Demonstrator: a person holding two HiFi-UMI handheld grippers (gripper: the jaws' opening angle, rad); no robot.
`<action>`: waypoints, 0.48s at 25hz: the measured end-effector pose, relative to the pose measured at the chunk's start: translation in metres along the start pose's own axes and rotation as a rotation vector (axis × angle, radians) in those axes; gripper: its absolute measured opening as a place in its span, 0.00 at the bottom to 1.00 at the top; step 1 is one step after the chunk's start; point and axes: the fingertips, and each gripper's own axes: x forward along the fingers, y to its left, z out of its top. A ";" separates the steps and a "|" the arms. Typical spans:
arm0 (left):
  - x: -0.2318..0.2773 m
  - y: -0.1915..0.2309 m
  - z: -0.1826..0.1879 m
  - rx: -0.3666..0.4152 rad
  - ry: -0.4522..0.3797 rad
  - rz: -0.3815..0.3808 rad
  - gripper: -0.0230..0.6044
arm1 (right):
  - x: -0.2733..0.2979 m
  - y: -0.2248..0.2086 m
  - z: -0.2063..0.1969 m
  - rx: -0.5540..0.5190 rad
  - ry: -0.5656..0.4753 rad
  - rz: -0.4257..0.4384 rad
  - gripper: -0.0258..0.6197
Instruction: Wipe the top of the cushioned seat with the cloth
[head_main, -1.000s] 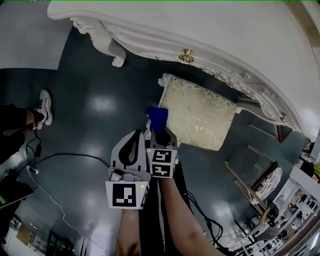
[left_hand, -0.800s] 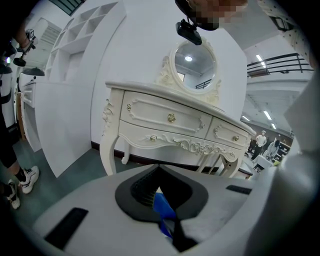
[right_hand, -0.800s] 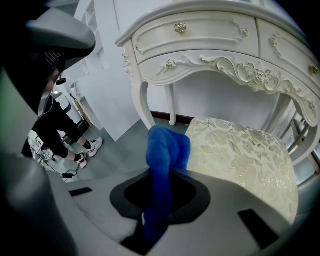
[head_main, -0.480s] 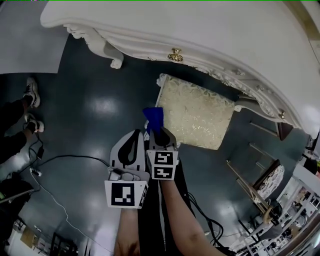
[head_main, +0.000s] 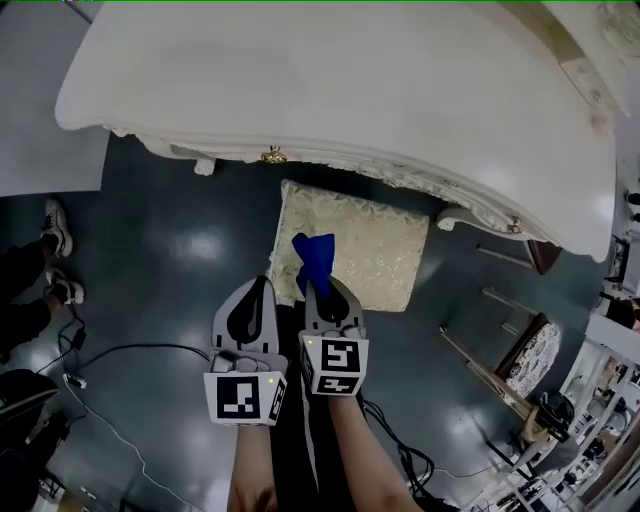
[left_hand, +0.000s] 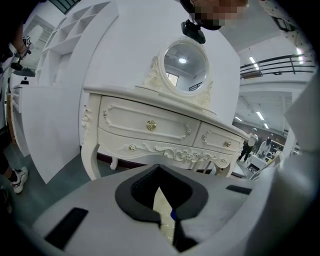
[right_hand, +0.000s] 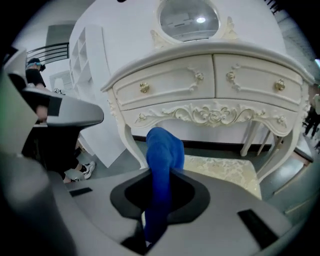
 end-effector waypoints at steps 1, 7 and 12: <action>0.003 -0.006 0.005 0.005 -0.002 -0.012 0.02 | -0.006 -0.010 0.007 0.008 -0.012 -0.019 0.13; 0.013 -0.048 0.041 0.023 -0.028 -0.078 0.02 | -0.051 -0.054 0.044 0.043 -0.067 -0.097 0.13; 0.006 -0.089 0.083 0.041 -0.043 -0.130 0.03 | -0.098 -0.077 0.073 0.089 -0.084 -0.152 0.13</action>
